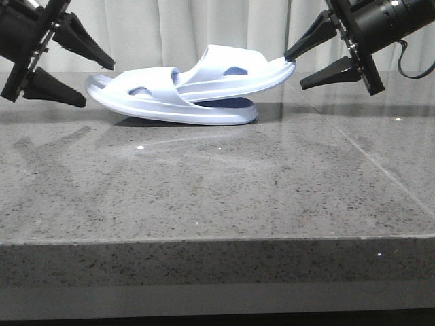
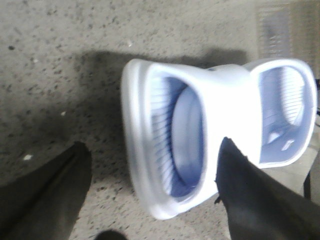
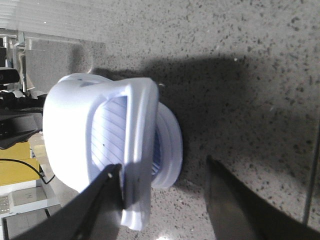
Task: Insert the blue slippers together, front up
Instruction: 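Lower the stacked slippers to the table and open both grippers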
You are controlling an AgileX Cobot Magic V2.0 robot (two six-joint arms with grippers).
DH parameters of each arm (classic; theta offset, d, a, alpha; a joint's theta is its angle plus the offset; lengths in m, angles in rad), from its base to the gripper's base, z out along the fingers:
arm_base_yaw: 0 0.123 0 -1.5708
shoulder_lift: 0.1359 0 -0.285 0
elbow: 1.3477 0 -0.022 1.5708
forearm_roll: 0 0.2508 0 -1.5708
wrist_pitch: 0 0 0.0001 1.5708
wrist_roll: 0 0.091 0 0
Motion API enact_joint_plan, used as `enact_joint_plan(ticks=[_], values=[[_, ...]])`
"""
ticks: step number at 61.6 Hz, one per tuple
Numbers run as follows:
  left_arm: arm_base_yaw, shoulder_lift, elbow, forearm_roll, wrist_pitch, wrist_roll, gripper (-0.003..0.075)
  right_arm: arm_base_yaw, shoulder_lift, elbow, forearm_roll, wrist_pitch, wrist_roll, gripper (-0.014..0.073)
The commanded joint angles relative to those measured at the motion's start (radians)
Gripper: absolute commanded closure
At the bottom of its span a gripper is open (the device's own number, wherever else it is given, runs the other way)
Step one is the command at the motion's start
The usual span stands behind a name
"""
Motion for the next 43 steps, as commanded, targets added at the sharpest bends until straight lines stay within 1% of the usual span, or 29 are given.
enact_joint_plan(ticks=[1,34,43], values=[[0.013,-0.07,-0.025,-0.026,0.066,-0.015,0.0193,-0.016,-0.071,-0.03,0.032,0.068,-0.004,0.0188],[0.12,-0.129,-0.025,-0.01,0.066,-0.019,0.0194,-0.121,-0.096,-0.03,0.03,0.101,-0.01,0.0188],[0.134,-0.156,-0.025,0.046,0.066,-0.017,0.0195,-0.123,-0.126,-0.03,-0.029,0.082,-0.044,0.0191]])
